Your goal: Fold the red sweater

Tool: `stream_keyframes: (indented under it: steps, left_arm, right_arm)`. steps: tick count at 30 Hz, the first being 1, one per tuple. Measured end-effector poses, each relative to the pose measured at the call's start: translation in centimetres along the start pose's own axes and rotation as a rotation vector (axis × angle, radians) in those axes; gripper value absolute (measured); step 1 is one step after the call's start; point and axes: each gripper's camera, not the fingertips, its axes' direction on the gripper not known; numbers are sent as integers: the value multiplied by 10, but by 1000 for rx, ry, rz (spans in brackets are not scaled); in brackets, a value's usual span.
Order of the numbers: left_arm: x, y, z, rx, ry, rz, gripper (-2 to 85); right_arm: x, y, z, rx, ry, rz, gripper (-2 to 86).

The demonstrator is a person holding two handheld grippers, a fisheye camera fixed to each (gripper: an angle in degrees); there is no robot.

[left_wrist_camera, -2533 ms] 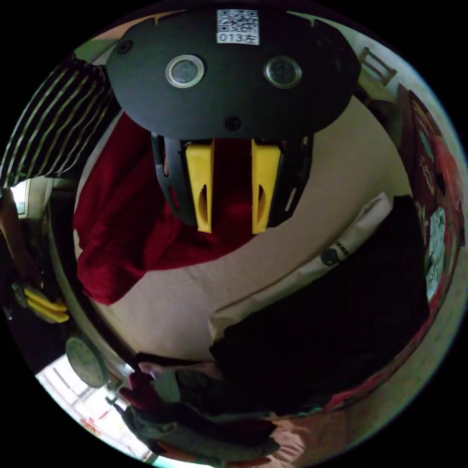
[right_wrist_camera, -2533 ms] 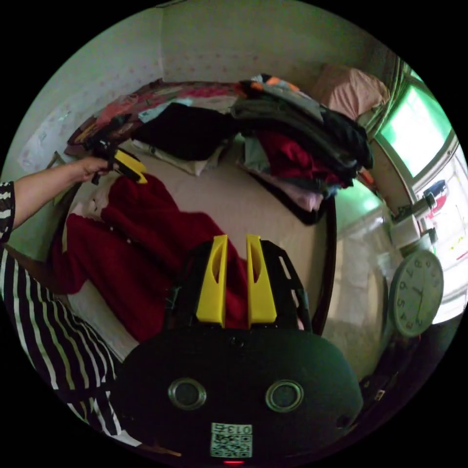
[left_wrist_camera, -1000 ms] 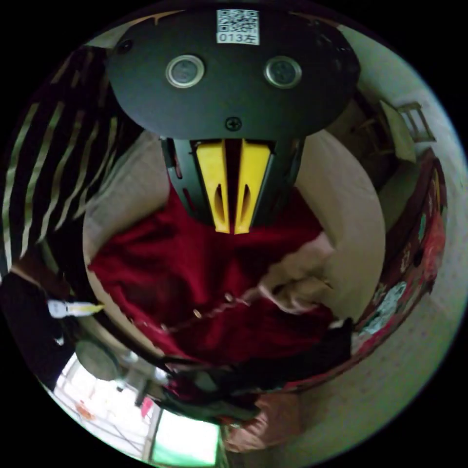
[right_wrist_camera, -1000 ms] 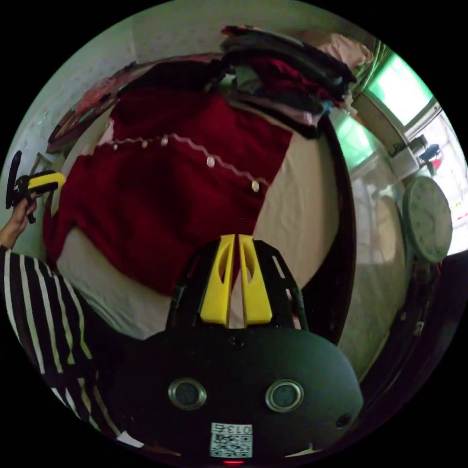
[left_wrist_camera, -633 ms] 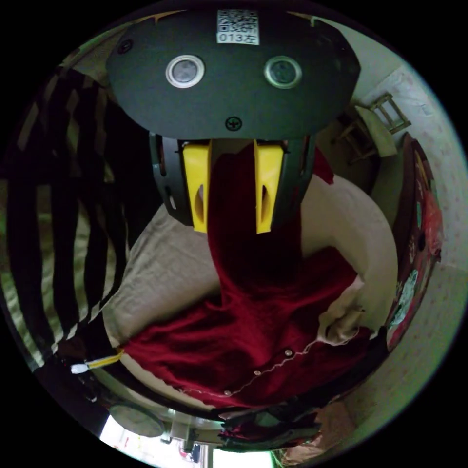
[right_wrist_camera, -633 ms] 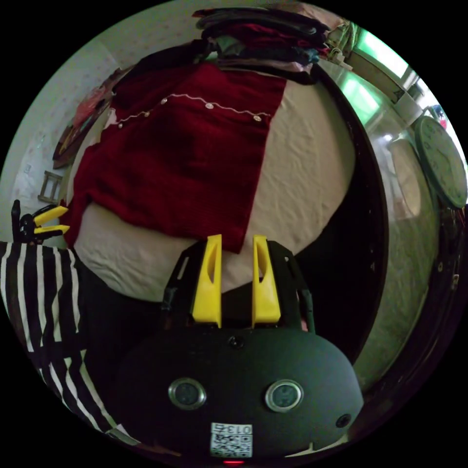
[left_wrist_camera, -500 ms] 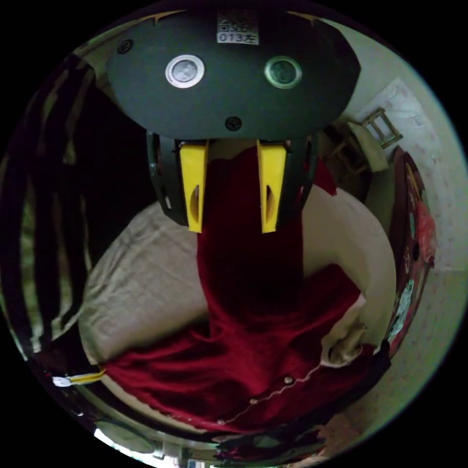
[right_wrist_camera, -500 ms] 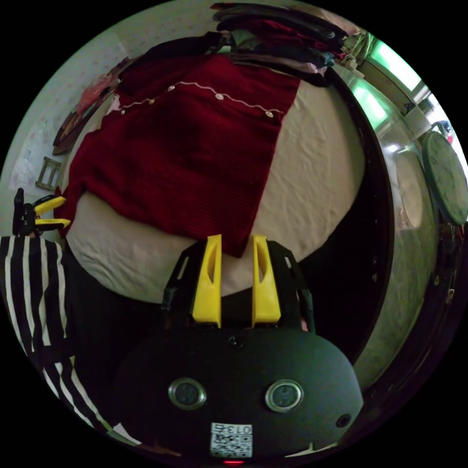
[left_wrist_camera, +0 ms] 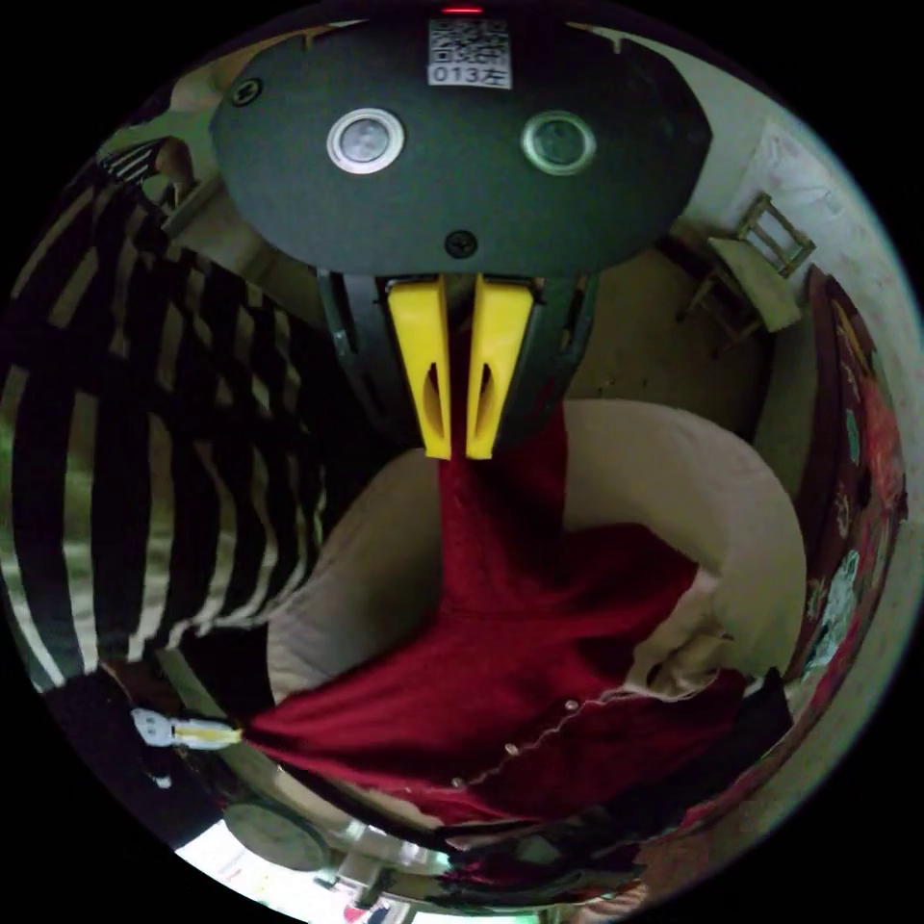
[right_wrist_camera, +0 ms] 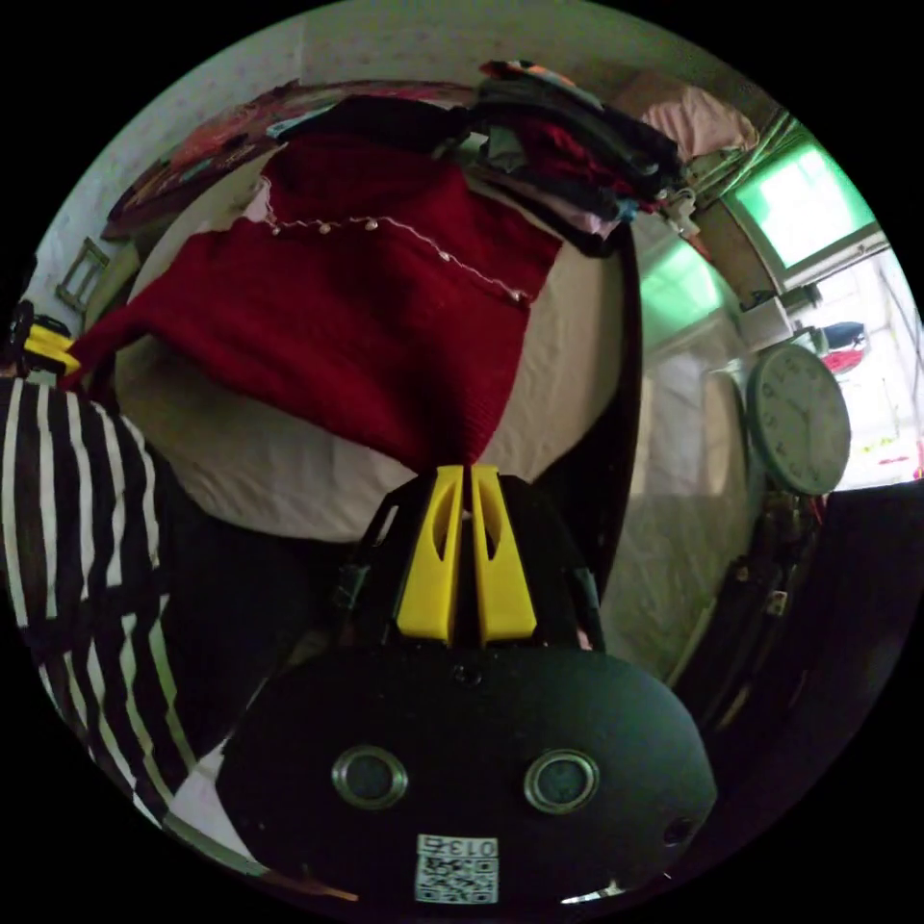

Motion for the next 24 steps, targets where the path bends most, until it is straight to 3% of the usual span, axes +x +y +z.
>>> stream_keyframes:
  steps: [4, 6, 7, 10, 12, 15, 18, 21, 24]
  left_arm:
    - [-23, 16, 44, -74, 194, -72, 51]
    - [-51, 31, 38, 62, 276, -208, 74]
    - [-71, 41, 25, 185, 282, -300, 88]
    - [-119, 53, 9, 341, 178, -525, 120]
    - [-145, 47, 17, 360, 184, -629, 131]
    - [-180, 27, 39, 368, 319, -743, 138]
    - [-188, 1, 52, 223, 235, -732, 108]
    - [-177, -19, 43, 151, 75, -674, 27]
    - [-164, -25, 22, 150, -26, -625, 11]
  right_arm:
    - [-14, 12, 36, -165, -14, -7, 8]
    - [-14, 13, 64, -258, -66, 50, 7]
    - [-11, 13, 65, -258, -72, 73, 7]
    - [0, -1, 50, -123, 11, 145, 8]
    - [-1, -27, 42, -14, 47, 112, 9]
    - [-11, -71, 51, -8, 44, 53, 4]
    - [-24, -109, 58, 39, 39, 23, 2]
    - [-35, -139, 72, 38, 26, -6, 1]
    - [-41, -161, 91, 5, 29, -9, 0]
